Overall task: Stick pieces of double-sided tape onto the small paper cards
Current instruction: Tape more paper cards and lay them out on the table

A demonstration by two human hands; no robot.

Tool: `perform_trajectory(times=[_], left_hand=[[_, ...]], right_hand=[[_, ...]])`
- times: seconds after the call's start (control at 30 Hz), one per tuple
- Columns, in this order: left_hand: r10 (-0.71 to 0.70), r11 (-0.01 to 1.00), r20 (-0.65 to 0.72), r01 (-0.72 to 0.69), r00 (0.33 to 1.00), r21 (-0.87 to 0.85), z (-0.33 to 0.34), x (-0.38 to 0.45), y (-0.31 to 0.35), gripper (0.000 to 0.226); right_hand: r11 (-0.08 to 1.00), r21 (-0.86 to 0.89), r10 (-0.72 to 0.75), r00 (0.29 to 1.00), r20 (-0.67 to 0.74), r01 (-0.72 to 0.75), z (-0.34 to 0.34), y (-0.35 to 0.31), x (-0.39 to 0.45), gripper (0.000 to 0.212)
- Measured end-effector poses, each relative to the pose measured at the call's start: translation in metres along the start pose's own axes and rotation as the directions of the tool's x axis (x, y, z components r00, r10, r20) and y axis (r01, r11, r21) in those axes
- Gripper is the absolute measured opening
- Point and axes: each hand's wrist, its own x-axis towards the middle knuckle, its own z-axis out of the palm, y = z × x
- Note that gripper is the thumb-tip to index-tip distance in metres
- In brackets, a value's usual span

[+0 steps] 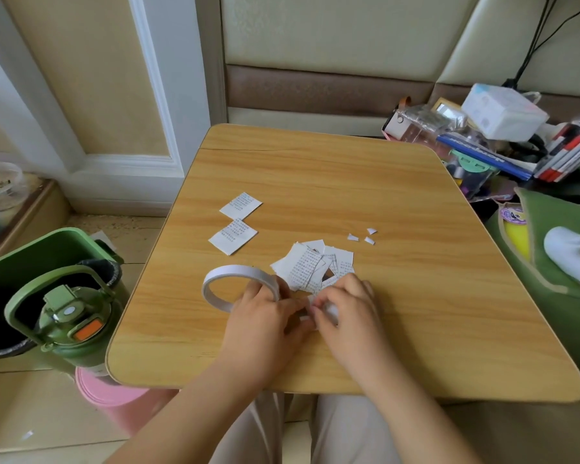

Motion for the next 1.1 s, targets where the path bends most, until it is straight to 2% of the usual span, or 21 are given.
perform_trajectory(times=[0.1,0.2,0.27,0.37,0.5,0.67,0.8,0.87,0.9,0.93,1.03,1.1], left_hand=[[-0.018,1.0,-0.012,0.018,1.0,0.018,0.0,0.0,-0.001,0.044],[-0.026,0.999,-0.014,0.026,1.0,0.038,0.0,0.001,-0.003,0.047],[-0.027,0.999,0.015,0.026,1.0,0.035,0.0,0.001,-0.002,0.046],[0.012,0.999,-0.04,-0.011,0.999,0.039,0.002,0.003,-0.005,0.044],[-0.005,1.0,-0.049,0.006,0.999,0.015,0.002,0.001,-0.005,0.04],[0.021,1.0,-0.065,-0.02,0.998,0.021,0.003,0.002,-0.006,0.041],[-0.005,1.0,-0.055,0.005,0.998,0.0,0.002,0.0,-0.006,0.045],[-0.005,1.0,-0.02,0.005,1.0,-0.001,0.002,0.001,-0.005,0.046],[0.002,1.0,-0.047,-0.003,0.999,-0.015,0.003,0.002,-0.005,0.046],[0.012,1.0,-0.077,-0.014,0.997,-0.023,0.004,0.002,-0.005,0.045],[-0.011,1.0,-0.054,0.011,0.998,-0.001,0.001,0.0,-0.005,0.042],[-0.008,1.0,-0.056,0.008,0.998,0.007,0.004,0.001,-0.006,0.041]], right_hand=[[0.996,-0.031,0.082,0.994,0.077,-0.08,-0.001,0.01,0.004,0.01],[0.978,-0.133,0.16,0.987,0.007,-0.158,-0.008,0.019,0.009,0.012],[0.985,-0.144,0.104,0.994,0.035,-0.098,-0.004,0.012,0.01,0.01],[0.995,-0.104,0.017,0.991,0.13,-0.004,0.004,0.001,0.011,0.006],[0.977,-0.163,0.144,0.989,0.017,-0.139,-0.007,0.013,0.017,0.009],[0.994,-0.111,-0.012,0.995,0.1,0.024,0.0,0.009,0.012,0.009],[0.981,-0.158,0.112,0.994,-0.004,-0.111,-0.006,0.014,0.016,0.012],[0.992,-0.125,0.021,0.998,0.065,-0.012,-0.001,0.007,0.012,0.007],[0.993,-0.111,-0.017,0.995,0.097,0.027,0.001,0.005,0.009,0.007],[0.993,-0.116,-0.019,0.994,0.104,0.031,0.001,0.007,0.009,0.008],[0.979,-0.166,0.121,0.993,0.003,-0.119,-0.007,0.015,0.015,0.011],[0.991,-0.124,0.054,0.997,0.058,-0.047,-0.007,0.011,0.013,0.011]])
